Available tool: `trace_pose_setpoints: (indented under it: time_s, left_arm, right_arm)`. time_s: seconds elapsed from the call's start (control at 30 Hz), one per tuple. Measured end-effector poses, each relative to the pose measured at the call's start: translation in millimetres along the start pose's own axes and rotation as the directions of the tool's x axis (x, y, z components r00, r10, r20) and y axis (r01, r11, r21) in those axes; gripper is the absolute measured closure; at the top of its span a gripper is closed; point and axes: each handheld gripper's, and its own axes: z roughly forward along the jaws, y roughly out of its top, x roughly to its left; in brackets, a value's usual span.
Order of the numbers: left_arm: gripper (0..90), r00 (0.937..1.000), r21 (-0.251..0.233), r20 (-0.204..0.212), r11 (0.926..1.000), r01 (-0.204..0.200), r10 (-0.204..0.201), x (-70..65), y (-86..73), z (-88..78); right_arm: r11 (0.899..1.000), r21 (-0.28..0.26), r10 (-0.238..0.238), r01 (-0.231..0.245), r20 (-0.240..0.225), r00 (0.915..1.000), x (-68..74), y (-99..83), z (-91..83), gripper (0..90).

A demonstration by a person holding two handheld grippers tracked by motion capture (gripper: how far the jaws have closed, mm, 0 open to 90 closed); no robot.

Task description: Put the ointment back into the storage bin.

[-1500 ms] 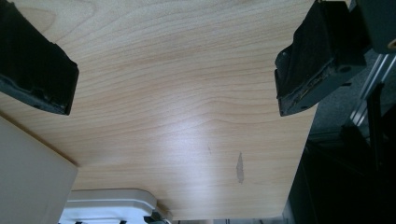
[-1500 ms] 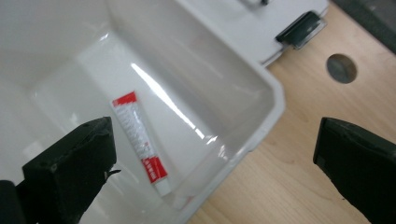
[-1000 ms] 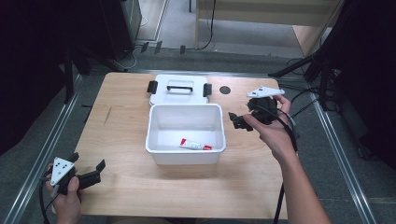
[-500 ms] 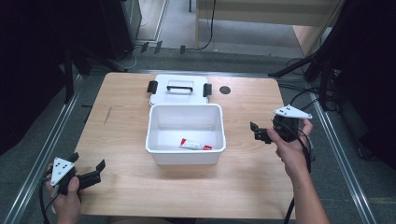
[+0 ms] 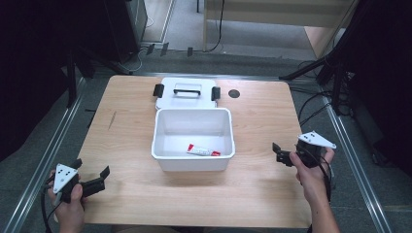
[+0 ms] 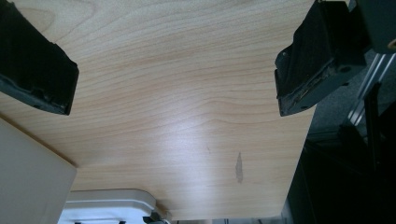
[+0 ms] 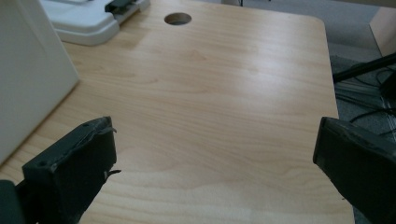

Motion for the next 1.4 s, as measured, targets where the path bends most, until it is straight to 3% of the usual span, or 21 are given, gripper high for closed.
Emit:
trace_pose_setpoints:
  time_s: [0.3, 0.43, 0.53, 1.13, 1.4]
  left_arm:
    - [0.3, 1.0, 0.0, -0.001, 1.0, -0.001, 0.001, -0.2, 0.0, -0.1]
    - [0.3, 1.0, -0.001, -0.004, 1.0, -0.001, 0.001, -0.5, 0.0, 0.0]
    - [0.3, 1.0, -0.001, -0.004, 1.0, -0.002, 0.002, -0.5, 0.0, 0.1]
    - [0.3, 0.9999, 0.002, -0.009, 1.0, -0.008, 0.008, -1.1, 0.0, -0.5]
    - [0.3, 0.9999, 0.005, -0.008, 0.9999, -0.009, 0.009, -1.2, 0.1, -0.1]
  right_arm:
    - [0.999, 0.011, 0.035, -0.036, 0.044, 0.9984, -13.8, -42.9, -2.9, 0.0]
    - [0.997, 0.008, 0.076, -0.077, 0.05, 0.9958, -24.0, -62.7, -11.9, 0.0]
    - [0.997, -0.006, 0.08, -0.08, 0.05, 0.9955, -26.9, -72.6, -19.0, 0.0]
    - [0.993, -0.067, 0.098, -0.093, 0.074, 0.9924, -29.2, -99.8, -47.8, 0.0]
    - [0.996, -0.063, 0.073, -0.069, 0.075, 0.9945, -26.0, -102.4, -51.4, 0.0]
